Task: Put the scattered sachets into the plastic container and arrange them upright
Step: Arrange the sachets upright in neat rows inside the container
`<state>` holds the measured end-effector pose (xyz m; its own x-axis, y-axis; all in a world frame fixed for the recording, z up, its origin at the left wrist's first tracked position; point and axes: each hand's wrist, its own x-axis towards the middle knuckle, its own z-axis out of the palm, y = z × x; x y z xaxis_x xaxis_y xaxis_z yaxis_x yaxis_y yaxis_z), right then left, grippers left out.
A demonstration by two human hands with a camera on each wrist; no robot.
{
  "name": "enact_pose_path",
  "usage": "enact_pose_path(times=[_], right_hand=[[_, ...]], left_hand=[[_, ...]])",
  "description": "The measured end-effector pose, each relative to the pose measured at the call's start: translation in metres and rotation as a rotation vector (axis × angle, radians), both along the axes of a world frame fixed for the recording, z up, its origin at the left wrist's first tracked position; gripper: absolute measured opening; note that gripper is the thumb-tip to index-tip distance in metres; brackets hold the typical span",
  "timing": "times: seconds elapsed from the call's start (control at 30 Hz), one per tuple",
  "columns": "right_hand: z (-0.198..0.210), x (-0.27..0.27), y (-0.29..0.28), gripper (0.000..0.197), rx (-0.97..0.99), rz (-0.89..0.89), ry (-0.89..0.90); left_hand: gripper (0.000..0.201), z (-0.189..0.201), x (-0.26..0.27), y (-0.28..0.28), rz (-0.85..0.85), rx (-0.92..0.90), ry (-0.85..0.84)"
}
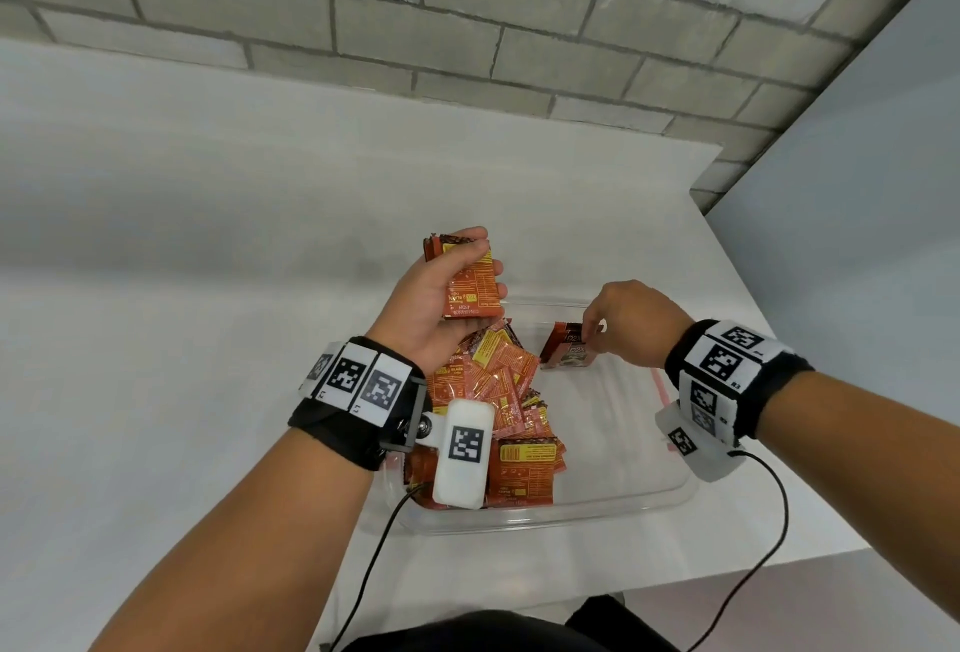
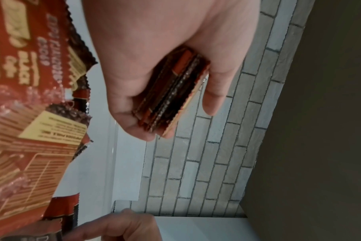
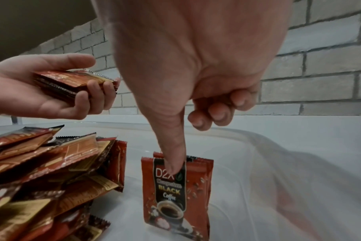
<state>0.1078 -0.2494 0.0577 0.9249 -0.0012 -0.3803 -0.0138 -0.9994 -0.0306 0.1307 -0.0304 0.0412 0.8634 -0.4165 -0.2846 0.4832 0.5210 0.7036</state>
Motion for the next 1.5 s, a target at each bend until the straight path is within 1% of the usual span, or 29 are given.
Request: enact_pose_path(times=[0.1,0.2,0.5,0.63,0.77,0.8,0.87,0.97,1.1,1.23,1.33,1.43,1.5], right_hand=[[0.001,0.0,0.005,0.015,-0.091,0.038,-0.005],[0.001,0.0,0.006,0.015,-0.141,0.073,-0.023],[-0.004,0.004,0.004,0.019,-0.229,0.083,0.012],[-0.007,0.006,0.004,0.017,-0.274,0.107,-0.016],[-0.008,0.005,0.008,0.01,-0.404,0.136,-0.041],[-0.008,0.005,0.01,0.013,-0.44,0.138,-0.05],[-0.008,0.005,0.013,0.024,-0.485,0.148,-0.057],[-0.006,0.006,0.015,0.022,-0.479,0.148,-0.043],[-0.003,0.006,0.016,0.036,-0.473,0.148,-0.036],[0.0,0.004,0.019,0.041,-0.503,0.167,-0.047],[0.001,0.004,0.02,0.043,-0.499,0.145,-0.057],[0.003,0.005,0.018,0.038,-0.465,0.105,-0.051],[0.006,0.005,0.014,0.031,-0.376,0.057,-0.03]], left_hand=[[0.026,-0.001,0.0,0.0,-0.008,-0.008,-0.01],[0.032,-0.001,0.0,0.0,-0.017,-0.017,-0.024],[0.034,-0.004,0.002,-0.001,-0.026,-0.034,-0.032],[0.034,-0.004,0.002,-0.001,-0.028,-0.028,-0.032],[0.034,-0.004,0.002,-0.002,-0.033,-0.029,-0.032],[0.033,-0.004,0.002,-0.002,-0.034,-0.026,-0.032],[0.03,-0.005,0.002,-0.002,-0.033,-0.02,-0.03],[0.031,-0.004,0.002,-0.002,-0.033,-0.012,-0.027],[0.033,-0.004,0.002,-0.002,-0.033,-0.005,-0.028],[0.022,-0.004,0.002,-0.002,-0.029,-0.008,-0.016],[0.025,-0.004,0.003,-0.003,-0.019,-0.014,-0.004],[0.018,-0.004,0.003,-0.003,0.001,-0.045,0.029],[0.021,-0.004,0.003,-0.003,0.007,-0.059,0.044]])
